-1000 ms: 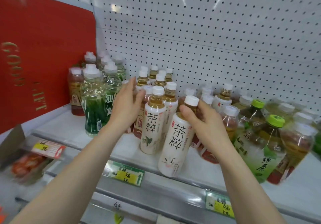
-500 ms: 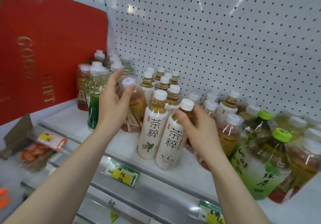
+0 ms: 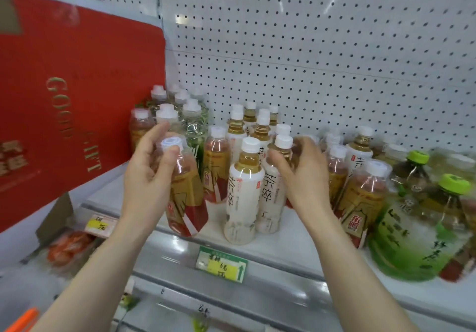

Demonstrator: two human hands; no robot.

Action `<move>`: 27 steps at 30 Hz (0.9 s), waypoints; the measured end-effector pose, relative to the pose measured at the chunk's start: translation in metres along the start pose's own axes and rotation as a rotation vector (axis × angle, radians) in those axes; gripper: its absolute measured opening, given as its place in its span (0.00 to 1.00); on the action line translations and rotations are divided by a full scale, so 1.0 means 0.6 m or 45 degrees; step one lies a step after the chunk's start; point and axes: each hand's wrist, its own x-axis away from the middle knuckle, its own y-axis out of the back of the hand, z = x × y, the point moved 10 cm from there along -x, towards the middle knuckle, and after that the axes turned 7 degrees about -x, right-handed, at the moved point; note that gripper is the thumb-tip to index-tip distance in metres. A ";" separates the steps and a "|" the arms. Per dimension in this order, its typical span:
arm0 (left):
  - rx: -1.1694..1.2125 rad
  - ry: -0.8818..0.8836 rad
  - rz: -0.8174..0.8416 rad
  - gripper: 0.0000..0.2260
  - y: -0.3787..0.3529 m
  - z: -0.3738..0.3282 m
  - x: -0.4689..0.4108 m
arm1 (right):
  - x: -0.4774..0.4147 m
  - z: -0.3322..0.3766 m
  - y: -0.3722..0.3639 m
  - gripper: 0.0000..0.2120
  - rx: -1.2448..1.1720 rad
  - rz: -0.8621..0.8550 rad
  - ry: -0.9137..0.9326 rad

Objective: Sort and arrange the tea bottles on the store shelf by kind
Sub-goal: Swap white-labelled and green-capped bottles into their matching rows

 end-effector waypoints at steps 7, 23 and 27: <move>0.120 0.005 0.107 0.18 0.015 0.019 -0.007 | 0.047 0.135 -0.061 0.39 0.435 0.426 0.284; 0.246 0.051 0.196 0.18 0.041 0.040 -0.001 | -0.053 0.171 -0.160 0.35 1.052 0.400 0.295; 0.235 0.056 0.213 0.17 0.042 0.040 -0.002 | -0.086 0.210 -0.205 0.27 1.002 0.544 0.398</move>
